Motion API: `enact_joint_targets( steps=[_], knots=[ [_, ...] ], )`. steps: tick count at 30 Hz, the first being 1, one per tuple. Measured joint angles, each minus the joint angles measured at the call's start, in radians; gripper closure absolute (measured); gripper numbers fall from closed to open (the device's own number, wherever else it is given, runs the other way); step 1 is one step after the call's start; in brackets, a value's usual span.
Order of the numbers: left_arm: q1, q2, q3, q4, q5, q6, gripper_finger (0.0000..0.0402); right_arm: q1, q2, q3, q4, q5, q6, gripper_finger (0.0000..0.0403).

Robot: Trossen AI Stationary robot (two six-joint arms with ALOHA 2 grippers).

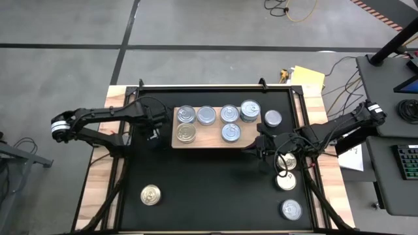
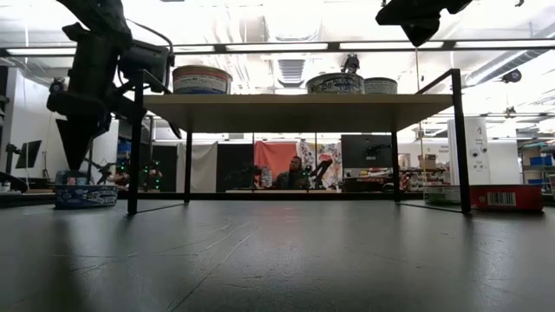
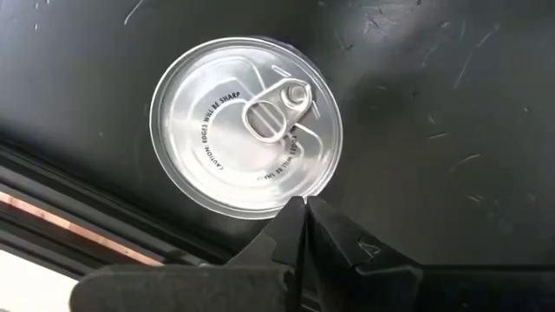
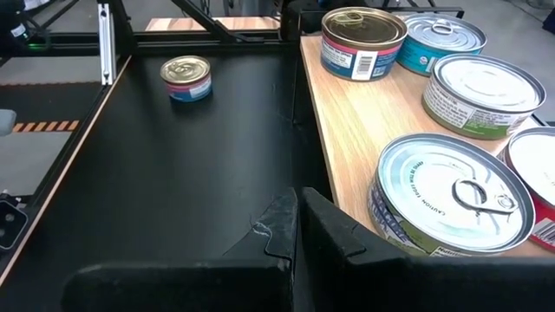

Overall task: Stack canned seafood by type on shelf
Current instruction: Put the dark blue tuna can on the shelf

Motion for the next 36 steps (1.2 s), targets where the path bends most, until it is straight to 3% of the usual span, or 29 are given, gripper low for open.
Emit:
enact_joint_targets(
  steps=[10,15,31,36],
  knots=[
    [0.000,-0.006,-0.004,0.005,-0.001,0.007,0.0401,0.000,0.000,-0.001,-0.003,0.000,-0.012,0.0393],
    [0.002,0.003,-0.019,0.007,-0.104,-0.045,0.0401,0.000,0.000,-0.012,-0.003,0.000,-0.013,0.0393],
    [0.001,0.029,-0.056,0.027,-0.078,-0.145,0.0401,0.000,0.000,-0.016,-0.003,0.000,-0.007,0.0393],
    [0.001,0.051,-0.057,0.032,-0.079,-0.110,0.0401,0.000,0.000,-0.016,-0.003,0.000,-0.007,0.0393]
  ],
)
